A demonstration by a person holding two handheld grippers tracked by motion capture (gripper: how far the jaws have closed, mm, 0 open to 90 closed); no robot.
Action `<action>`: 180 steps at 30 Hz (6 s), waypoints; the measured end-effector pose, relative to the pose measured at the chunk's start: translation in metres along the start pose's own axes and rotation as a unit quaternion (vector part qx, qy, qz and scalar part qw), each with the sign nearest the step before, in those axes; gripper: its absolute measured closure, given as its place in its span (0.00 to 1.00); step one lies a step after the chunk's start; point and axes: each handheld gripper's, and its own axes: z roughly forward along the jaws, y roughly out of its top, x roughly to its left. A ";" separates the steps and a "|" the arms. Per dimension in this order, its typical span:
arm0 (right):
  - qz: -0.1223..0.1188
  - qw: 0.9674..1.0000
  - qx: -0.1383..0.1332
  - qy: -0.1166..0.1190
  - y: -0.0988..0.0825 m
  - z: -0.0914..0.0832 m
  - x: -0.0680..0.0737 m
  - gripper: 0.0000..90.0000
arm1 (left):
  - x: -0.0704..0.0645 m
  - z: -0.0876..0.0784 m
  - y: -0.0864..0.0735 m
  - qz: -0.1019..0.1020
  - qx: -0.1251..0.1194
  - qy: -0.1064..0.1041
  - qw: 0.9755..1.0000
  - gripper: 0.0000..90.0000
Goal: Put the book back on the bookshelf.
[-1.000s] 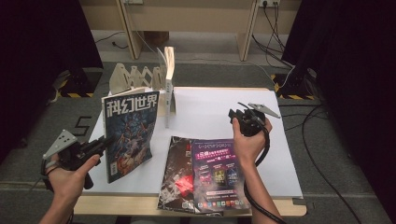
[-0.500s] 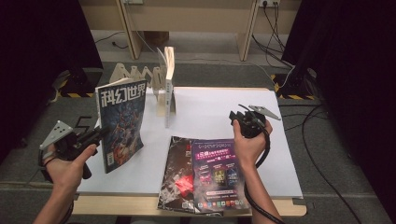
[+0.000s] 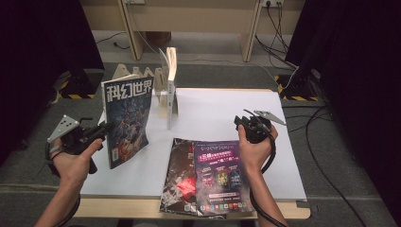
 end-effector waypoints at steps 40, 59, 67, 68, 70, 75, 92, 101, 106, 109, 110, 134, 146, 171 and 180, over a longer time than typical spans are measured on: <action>0.011 0.999 0.013 -0.028 -0.045 -0.010 -0.039 0.73 | 0.016 0.051 0.024 0.003 -0.006 0.038 0.999 0.92; 0.014 0.999 0.012 -0.031 -0.050 -0.012 -0.044 0.73 | 0.024 0.084 0.031 -0.007 -0.004 0.060 0.998 0.92; 0.015 0.999 0.014 -0.032 -0.052 -0.011 -0.044 0.73 | 0.022 0.095 0.033 -0.009 0.000 0.058 0.998 0.92; 0.016 0.999 0.015 -0.032 -0.052 -0.011 -0.044 0.73 | 0.021 0.097 0.033 -0.008 0.000 0.057 0.998 0.92; 0.012 0.999 0.014 -0.032 -0.052 -0.011 -0.045 0.73 | 0.019 0.101 0.033 -0.007 0.001 0.057 0.998 0.92; 0.012 0.999 0.015 -0.032 -0.052 -0.011 -0.046 0.73 | 0.018 0.109 0.035 0.000 0.004 0.062 0.998 0.92; 0.016 0.999 0.014 -0.036 -0.051 -0.013 -0.049 0.73 | 0.034 0.107 0.040 0.002 0.000 0.090 0.996 0.92; 0.017 0.999 0.013 -0.035 -0.052 -0.012 -0.050 0.73 | 0.037 0.118 0.042 -0.001 0.002 0.092 0.996 0.92; 0.015 0.999 0.015 -0.036 -0.053 -0.011 -0.050 0.73 | 0.038 0.127 0.042 0.002 0.010 0.097 0.995 0.92; 0.017 0.999 0.016 -0.036 -0.053 -0.011 -0.050 0.73 | 0.039 0.132 0.043 0.001 0.012 0.099 0.995 0.92; 0.018 0.999 0.017 -0.036 -0.053 -0.011 -0.050 0.73 | 0.039 0.134 0.044 0.002 0.013 0.099 0.995 0.92; 0.018 0.999 0.018 -0.035 -0.054 -0.009 -0.052 0.74 | 0.050 0.180 0.040 0.021 -0.008 0.117 0.993 0.92; 0.014 0.999 0.020 -0.034 -0.054 -0.009 -0.051 0.73 | 0.052 0.159 0.016 0.053 -0.007 0.119 0.991 0.89; 0.017 0.999 0.028 -0.034 -0.058 -0.008 -0.051 0.73 | 0.060 0.148 0.010 -0.018 0.001 0.084 0.996 0.79; 0.016 0.999 0.026 -0.032 -0.057 -0.008 -0.052 0.72 | 0.056 0.153 0.027 -0.035 -0.017 0.070 0.997 0.75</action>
